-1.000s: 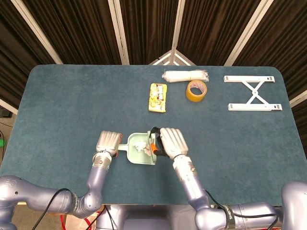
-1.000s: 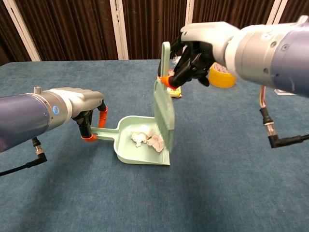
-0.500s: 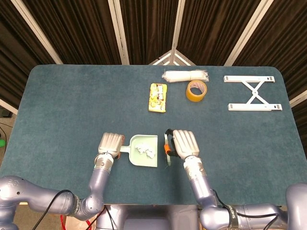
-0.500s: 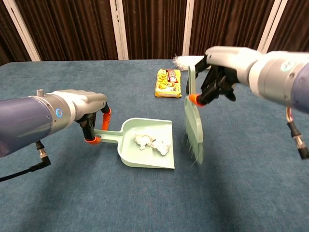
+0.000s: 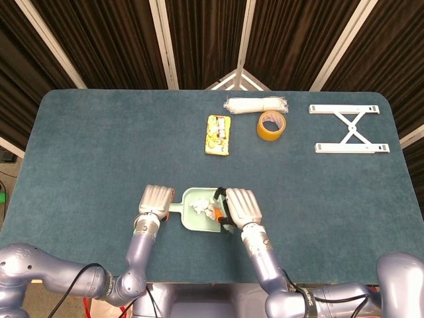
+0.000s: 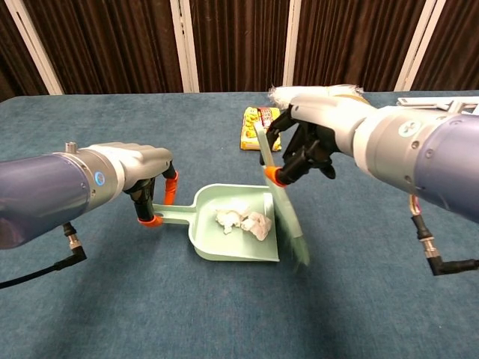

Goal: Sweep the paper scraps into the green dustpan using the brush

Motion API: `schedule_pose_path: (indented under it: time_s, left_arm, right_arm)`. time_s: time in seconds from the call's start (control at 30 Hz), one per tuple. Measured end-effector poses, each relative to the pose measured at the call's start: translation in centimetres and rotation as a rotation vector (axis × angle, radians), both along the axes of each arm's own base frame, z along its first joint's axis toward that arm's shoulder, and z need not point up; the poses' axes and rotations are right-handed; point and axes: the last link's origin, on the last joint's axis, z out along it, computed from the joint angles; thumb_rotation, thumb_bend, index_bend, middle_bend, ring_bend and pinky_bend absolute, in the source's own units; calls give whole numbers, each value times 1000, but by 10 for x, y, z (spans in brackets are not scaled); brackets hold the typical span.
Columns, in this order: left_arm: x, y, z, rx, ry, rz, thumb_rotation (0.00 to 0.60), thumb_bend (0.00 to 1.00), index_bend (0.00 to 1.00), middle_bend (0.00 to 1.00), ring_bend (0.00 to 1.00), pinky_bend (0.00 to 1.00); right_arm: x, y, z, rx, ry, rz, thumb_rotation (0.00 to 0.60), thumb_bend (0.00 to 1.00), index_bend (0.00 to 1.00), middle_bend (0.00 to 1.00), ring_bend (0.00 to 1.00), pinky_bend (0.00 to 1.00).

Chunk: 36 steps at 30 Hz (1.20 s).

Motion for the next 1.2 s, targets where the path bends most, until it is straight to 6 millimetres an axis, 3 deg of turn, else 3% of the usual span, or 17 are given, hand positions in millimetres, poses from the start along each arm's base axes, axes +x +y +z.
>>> schedule_pose_path:
  time_s: [0.47, 0.8, 0.87, 1.03, 1.2]
  left_arm:
    - [6, -1, -2, 1, -6, -9, 600, 601, 626, 1000, 1000, 1000]
    - [3, 0, 3, 13, -10, -4, 600, 596, 619, 1000, 1000, 1000]
    - [2, 0, 3, 15, -10, -4, 600, 531, 582, 1000, 1000, 1000]
    - [-1, 0, 4, 11, -11, 0, 600, 48, 339, 995, 1000, 1000]
    - [-3, -1, 6, 4, -12, -2, 600, 0, 240, 986, 1000, 1000]
  right_arm:
    - [34, 3, 9, 107, -230, -125, 600, 636, 912, 857, 924, 781]
    - [29, -10, 27, 45, -223, -121, 600, 636, 912, 857, 924, 781]
    - [25, -14, 31, 17, -203, -115, 600, 636, 912, 857, 924, 781]
    - [13, -23, 40, -37, -172, -118, 600, 636, 912, 857, 924, 781]
    - [3, -29, 46, -65, -141, -119, 600, 637, 912, 857, 924, 781]
